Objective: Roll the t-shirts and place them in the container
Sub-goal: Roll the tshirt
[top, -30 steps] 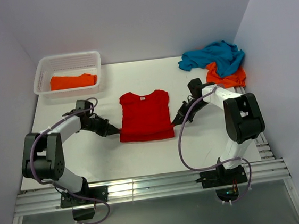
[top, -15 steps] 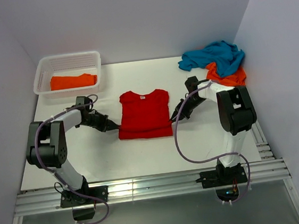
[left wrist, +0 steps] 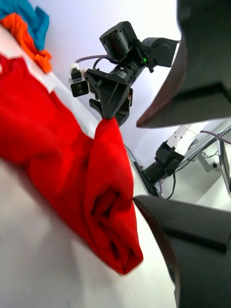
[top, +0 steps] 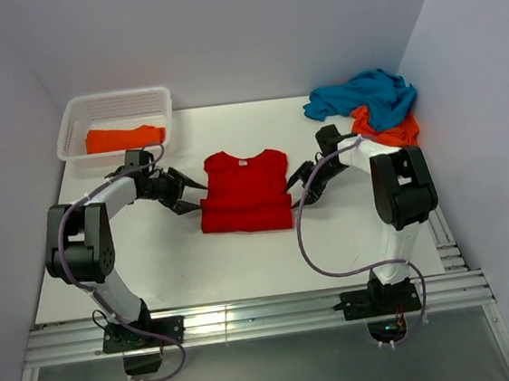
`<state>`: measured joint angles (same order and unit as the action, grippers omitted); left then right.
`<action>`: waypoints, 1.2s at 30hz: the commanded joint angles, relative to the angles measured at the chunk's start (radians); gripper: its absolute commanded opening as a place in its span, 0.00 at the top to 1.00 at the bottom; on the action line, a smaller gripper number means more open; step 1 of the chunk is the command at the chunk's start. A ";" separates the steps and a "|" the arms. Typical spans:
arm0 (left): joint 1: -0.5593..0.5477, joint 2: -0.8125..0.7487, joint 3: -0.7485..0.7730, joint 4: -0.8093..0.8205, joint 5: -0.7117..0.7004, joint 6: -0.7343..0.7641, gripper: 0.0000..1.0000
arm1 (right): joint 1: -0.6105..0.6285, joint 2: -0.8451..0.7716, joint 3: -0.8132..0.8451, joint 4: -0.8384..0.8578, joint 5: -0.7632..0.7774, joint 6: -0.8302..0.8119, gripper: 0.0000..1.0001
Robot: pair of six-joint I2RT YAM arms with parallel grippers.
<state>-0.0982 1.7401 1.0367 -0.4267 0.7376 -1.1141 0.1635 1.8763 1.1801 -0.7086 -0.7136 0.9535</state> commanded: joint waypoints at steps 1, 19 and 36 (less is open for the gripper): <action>0.005 -0.024 0.059 0.031 0.029 0.025 0.34 | -0.016 -0.088 0.053 0.041 0.019 0.004 0.40; -0.156 -0.123 0.043 0.267 0.117 0.165 0.72 | 0.085 -0.260 -0.074 0.394 -0.078 -0.110 1.00; -0.192 0.114 -0.001 0.417 0.132 0.272 0.99 | 0.185 0.060 -0.115 0.655 -0.031 -0.036 1.00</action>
<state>-0.2897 1.7981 1.0130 -0.0593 0.8486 -0.8948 0.3683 1.9144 1.0840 -0.1558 -0.7734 0.8818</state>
